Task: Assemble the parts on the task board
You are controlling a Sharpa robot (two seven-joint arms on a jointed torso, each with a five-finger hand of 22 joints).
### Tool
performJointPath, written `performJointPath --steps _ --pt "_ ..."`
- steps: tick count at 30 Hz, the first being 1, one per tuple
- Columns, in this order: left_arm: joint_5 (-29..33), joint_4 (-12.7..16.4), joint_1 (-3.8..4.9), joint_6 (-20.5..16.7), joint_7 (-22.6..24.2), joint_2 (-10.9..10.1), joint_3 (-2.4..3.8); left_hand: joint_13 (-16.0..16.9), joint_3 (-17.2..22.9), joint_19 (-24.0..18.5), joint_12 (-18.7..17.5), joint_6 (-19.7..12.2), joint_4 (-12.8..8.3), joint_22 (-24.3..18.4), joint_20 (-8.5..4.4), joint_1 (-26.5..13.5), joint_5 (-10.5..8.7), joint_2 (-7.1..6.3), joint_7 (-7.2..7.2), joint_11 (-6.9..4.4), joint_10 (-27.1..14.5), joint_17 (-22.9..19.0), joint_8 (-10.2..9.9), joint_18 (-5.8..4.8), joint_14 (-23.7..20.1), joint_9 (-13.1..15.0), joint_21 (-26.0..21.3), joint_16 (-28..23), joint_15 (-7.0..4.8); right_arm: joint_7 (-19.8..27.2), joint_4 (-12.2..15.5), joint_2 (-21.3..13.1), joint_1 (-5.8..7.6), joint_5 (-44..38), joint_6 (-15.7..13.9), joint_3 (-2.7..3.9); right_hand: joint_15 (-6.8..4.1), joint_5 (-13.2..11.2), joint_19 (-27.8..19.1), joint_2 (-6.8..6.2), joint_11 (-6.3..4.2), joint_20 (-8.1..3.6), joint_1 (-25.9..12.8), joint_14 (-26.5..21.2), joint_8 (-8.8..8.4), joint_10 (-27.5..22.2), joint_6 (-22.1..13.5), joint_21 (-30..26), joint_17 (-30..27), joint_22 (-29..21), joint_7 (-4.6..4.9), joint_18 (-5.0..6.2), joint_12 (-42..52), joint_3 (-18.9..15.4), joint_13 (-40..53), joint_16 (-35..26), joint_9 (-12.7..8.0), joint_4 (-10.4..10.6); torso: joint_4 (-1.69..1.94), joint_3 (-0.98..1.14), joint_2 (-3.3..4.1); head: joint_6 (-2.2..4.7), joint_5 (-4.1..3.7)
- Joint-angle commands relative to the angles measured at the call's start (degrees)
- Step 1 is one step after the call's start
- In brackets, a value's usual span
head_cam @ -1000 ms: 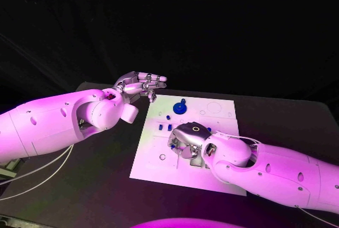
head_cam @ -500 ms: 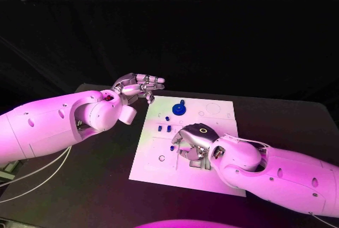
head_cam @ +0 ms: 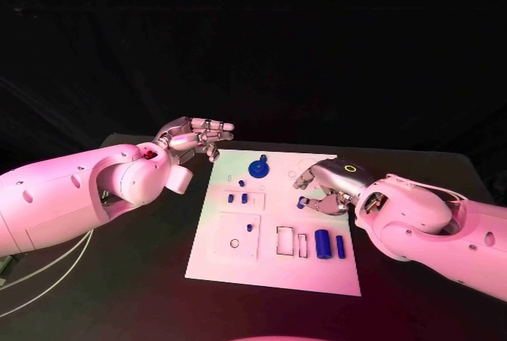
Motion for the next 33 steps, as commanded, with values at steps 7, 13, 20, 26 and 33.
performJointPath --steps 7,13,20,26,33 --pt "-0.35 -0.04 0.01 1.53 0.13 0.29 -0.06 0.10 -0.03 -0.23 0.21 -0.25 -0.24 -0.03 0.03 -0.15 0.17 0.36 0.27 0.02 -0.46 -0.09 -0.30 0.60 -0.41 -0.06 -0.12 -0.37 0.10 1.21 -1.51 -0.08 0.13 -1.55 4.93 -0.08 0.48 -0.27 -0.40 -0.83 0.02 0.17 0.22 0.65 0.12 -1.24 -0.17 -0.80 -0.23 7.17 -1.19 1.10 0.82 -1.56 -0.11 0.07 -0.16 0.37 -0.01 -0.10 -0.08 0.21 -0.06" --pt "-0.47 -0.11 0.01 1.70 -0.03 0.31 -0.12 0.10 -0.03 -0.23 0.21 -0.25 -0.24 -0.03 0.03 -0.15 0.17 0.36 0.27 0.02 -0.46 -0.09 -0.30 0.60 -0.41 -0.06 -0.12 -0.37 0.10 1.54 -2.49 0.97 -0.21 -1.93 5.70 -0.21 0.50 -0.26 -0.60 -0.84 0.03 0.18 0.34 0.52 0.10 -1.42 -0.29 -1.42 -0.60 6.89 -1.38 1.22 1.08 -1.94 -0.11 -0.23 -0.19 0.50 -0.02 -0.11 -0.05 0.12 0.33" --pt "-0.54 -0.10 0.01 1.72 -0.05 0.28 -0.14 0.10 -0.05 -0.25 0.24 -0.25 -0.26 -0.13 0.04 -0.18 0.17 0.37 0.26 0.02 -0.47 -0.13 -0.29 0.62 -0.42 -0.07 -0.23 -0.37 0.10 1.58 -4.05 2.58 -0.85 -2.01 6.19 -0.34 0.39 -0.06 -0.38 -0.12 -0.11 0.14 0.98 0.57 0.20 -0.86 -0.21 -1.12 -0.39 7.02 -1.56 1.14 2.15 -2.05 0.04 0.09 -0.19 0.68 -0.13 -0.12 -0.03 0.05 0.35" --pt "-0.55 -0.08 0.01 1.73 -0.08 0.32 -0.15 0.10 -0.05 -0.25 0.24 -0.25 -0.26 -0.13 0.04 -0.18 0.17 0.37 0.26 0.02 -0.47 -0.13 -0.29 0.62 -0.42 -0.07 -0.23 -0.37 0.10 1.28 -5.18 3.51 -1.13 -2.01 6.33 -0.38 0.09 0.15 0.32 1.09 -0.53 -0.13 1.53 0.95 0.50 0.97 0.51 0.19 0.24 7.61 -1.45 0.87 3.65 -1.35 0.16 0.91 -0.06 0.98 -0.06 -0.10 0.00 0.06 0.32" --pt "-0.55 -0.13 0.01 1.73 -0.13 0.29 -0.15 0.10 -0.05 -0.25 0.24 -0.25 -0.26 -0.13 0.04 -0.18 0.17 0.37 0.26 0.02 -0.47 -0.13 -0.29 0.62 -0.42 -0.07 -0.23 -0.37 0.10 0.70 -6.11 4.03 -1.20 -2.01 6.81 -0.40 -0.31 0.03 1.14 2.17 -1.03 -0.44 2.00 1.15 1.11 2.62 2.10 2.07 0.64 8.47 -0.96 0.48 4.39 -0.24 0.06 1.45 0.29 1.12 -0.10 -0.08 -0.01 -0.12 0.41"
